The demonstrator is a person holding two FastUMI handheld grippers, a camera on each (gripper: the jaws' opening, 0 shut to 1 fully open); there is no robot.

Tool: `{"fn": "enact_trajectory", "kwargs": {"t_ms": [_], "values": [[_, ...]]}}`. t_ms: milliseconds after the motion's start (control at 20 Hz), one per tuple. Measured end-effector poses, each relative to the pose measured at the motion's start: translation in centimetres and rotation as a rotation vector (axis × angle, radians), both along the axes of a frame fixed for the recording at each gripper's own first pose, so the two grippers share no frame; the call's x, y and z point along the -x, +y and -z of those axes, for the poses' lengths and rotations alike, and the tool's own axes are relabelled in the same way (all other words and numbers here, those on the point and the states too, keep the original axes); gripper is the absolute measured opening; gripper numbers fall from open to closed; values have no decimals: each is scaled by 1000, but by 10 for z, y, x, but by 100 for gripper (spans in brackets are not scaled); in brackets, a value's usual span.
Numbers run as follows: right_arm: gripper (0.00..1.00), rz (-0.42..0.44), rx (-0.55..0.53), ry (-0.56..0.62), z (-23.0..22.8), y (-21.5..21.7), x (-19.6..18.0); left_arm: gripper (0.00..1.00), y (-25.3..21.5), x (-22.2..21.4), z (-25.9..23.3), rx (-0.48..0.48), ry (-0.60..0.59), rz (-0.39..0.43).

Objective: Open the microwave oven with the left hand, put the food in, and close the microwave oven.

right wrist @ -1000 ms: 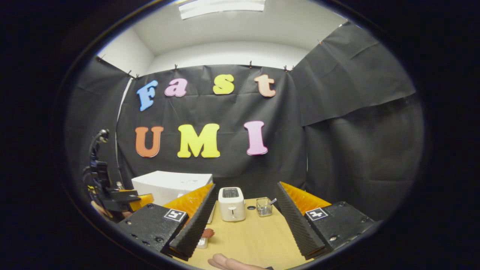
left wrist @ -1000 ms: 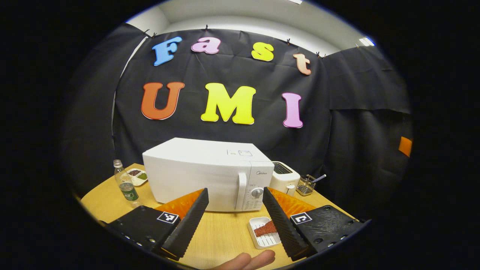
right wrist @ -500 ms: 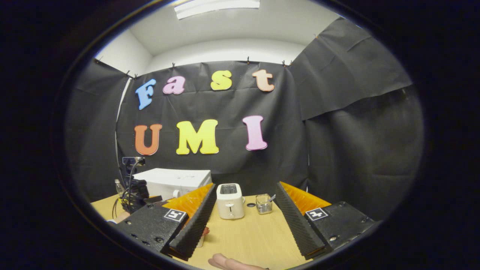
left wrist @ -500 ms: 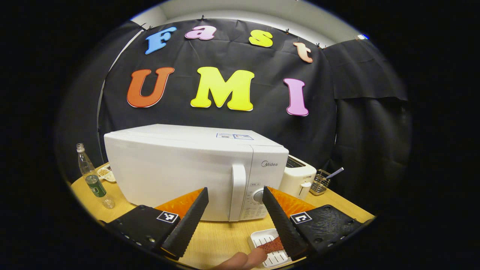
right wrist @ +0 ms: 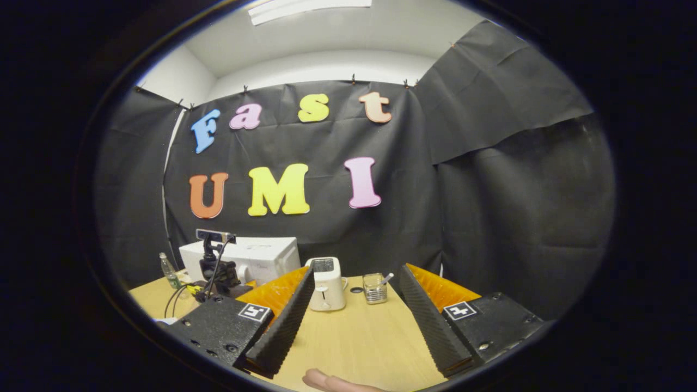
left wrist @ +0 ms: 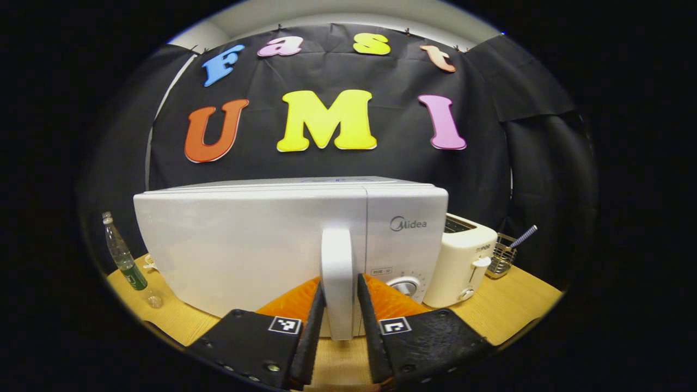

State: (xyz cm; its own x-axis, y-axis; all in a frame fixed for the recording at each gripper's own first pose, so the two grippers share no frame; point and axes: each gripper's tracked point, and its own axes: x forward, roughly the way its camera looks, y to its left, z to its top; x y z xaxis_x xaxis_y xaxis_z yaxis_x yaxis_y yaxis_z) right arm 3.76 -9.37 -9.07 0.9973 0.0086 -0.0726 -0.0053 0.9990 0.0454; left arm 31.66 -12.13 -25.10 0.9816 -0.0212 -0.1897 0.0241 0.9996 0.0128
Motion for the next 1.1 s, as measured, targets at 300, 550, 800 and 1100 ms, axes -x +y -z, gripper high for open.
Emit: {"fn": "enact_trajectory", "kwargs": {"t_ms": [300,550,800,1100], "values": [[100,14,4,9,4,-10,8,13,1,6,-2,9,5,-17],[90,32,31,-3,0,-17,16,13,0,8,0,24,1,-18],[100,16,36,1,2,-15,19,2,8,42,-9,62,-39,-69],[100,3,3,34,10,-3,21,2,32,111,-9,79,-51,-19]]}}
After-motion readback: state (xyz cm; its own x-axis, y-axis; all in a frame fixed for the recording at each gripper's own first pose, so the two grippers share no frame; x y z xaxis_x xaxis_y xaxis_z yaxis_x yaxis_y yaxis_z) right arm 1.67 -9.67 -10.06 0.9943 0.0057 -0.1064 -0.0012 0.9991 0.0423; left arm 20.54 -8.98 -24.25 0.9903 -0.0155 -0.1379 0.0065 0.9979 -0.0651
